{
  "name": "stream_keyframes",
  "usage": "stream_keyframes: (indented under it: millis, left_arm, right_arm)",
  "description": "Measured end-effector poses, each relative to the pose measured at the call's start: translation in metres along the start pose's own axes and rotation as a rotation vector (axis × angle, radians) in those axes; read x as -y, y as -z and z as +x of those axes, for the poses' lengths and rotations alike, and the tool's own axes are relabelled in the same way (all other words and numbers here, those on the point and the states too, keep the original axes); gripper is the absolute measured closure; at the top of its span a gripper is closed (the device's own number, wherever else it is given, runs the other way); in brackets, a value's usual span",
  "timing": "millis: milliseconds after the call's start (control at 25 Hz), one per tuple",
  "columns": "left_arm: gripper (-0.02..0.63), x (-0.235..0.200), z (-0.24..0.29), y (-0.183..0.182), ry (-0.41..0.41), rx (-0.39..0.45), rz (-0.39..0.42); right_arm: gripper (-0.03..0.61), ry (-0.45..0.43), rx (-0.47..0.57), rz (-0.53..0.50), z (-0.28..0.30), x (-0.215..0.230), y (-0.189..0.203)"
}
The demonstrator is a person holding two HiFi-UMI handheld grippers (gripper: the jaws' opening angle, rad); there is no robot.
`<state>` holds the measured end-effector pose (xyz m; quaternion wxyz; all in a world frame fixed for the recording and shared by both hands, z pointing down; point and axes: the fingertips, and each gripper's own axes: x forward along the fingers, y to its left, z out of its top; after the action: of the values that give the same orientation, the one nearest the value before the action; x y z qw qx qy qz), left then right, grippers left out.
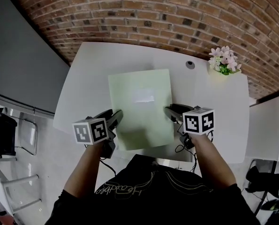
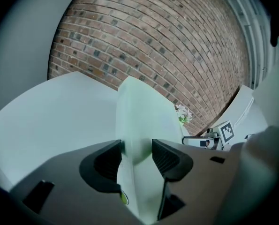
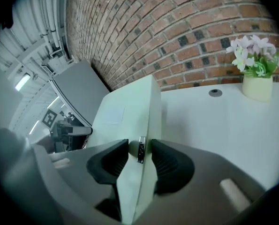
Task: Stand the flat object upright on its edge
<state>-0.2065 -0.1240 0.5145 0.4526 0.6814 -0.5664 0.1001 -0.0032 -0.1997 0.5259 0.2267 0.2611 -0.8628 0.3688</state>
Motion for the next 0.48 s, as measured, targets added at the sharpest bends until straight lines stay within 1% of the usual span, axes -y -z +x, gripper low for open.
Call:
stream_keyframes:
  millis: [120, 280, 480]
  left_arm:
    - [0.405, 0.009, -0.007, -0.002, -0.001, 0.025, 0.052]
    - [0.407, 0.022, -0.019, -0.007, -0.004, 0.063, 0.115]
    - [0.408, 0.038, -0.034, -0.016, 0.013, 0.134, 0.171]
  right_arm:
    - [0.419, 0.003, 0.026, -0.026, -0.011, -0.005, 0.000]
    - [0.420, 0.018, 0.071, -0.087, -0.025, -0.013, -0.006]
    - [0.422, 0.028, 0.135, -0.156, -0.043, -0.023, -0.016]
